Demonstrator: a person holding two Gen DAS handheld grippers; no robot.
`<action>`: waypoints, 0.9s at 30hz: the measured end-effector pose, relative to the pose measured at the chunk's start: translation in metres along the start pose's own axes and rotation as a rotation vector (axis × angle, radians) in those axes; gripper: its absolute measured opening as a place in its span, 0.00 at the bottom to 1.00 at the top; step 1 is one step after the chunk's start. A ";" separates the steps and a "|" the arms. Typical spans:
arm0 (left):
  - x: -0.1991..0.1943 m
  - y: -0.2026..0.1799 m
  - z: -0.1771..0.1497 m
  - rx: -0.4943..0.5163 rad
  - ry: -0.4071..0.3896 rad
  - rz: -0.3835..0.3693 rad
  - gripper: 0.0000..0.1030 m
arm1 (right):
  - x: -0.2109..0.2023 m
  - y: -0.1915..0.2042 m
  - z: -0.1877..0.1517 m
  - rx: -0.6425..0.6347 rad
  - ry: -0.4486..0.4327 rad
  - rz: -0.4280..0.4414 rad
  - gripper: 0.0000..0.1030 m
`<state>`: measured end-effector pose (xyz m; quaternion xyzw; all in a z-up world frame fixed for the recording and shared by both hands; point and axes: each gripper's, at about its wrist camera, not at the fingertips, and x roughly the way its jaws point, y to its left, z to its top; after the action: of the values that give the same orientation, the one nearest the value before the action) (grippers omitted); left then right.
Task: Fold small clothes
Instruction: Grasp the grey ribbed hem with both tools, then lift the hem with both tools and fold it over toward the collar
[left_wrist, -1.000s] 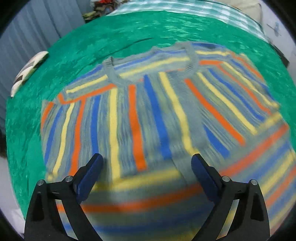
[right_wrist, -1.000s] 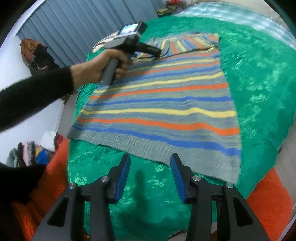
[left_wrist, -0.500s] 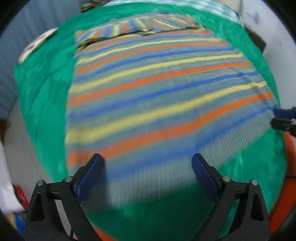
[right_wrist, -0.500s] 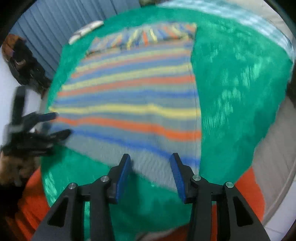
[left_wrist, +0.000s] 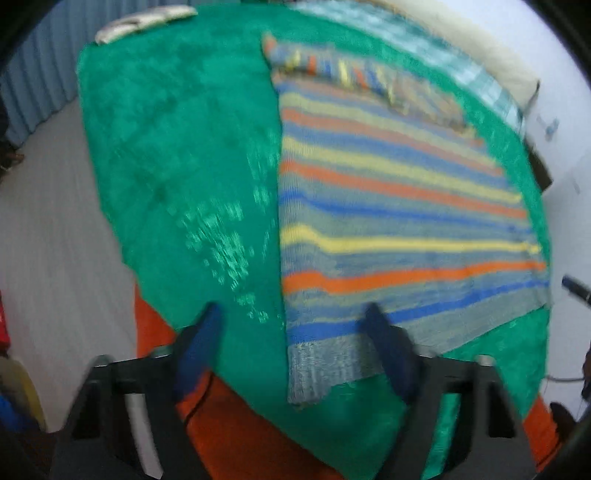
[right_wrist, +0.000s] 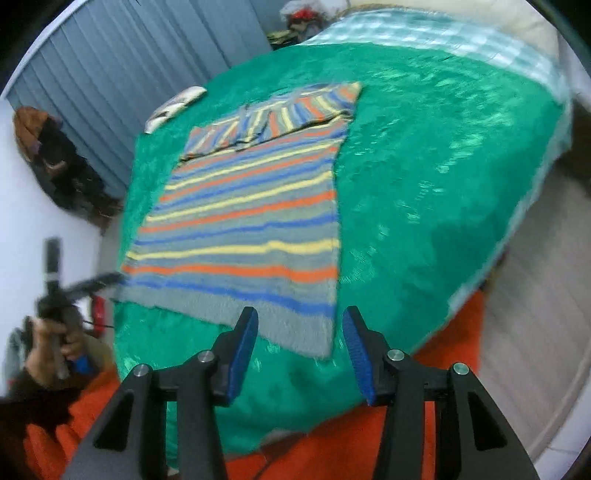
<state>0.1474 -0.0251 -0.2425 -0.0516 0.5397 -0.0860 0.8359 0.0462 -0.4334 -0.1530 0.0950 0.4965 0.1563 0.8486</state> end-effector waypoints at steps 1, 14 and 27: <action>0.001 -0.003 -0.002 0.010 -0.003 0.012 0.69 | 0.008 -0.001 0.002 0.002 0.016 0.022 0.47; -0.042 -0.009 0.036 0.028 0.071 -0.152 0.04 | 0.023 -0.010 0.040 0.114 0.138 0.197 0.06; 0.006 0.006 0.250 -0.183 -0.136 -0.207 0.04 | 0.069 -0.046 0.232 0.187 -0.097 0.201 0.06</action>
<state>0.3785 -0.0225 -0.1461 -0.1884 0.4791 -0.1183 0.8491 0.2876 -0.4532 -0.1101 0.2304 0.4552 0.1890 0.8390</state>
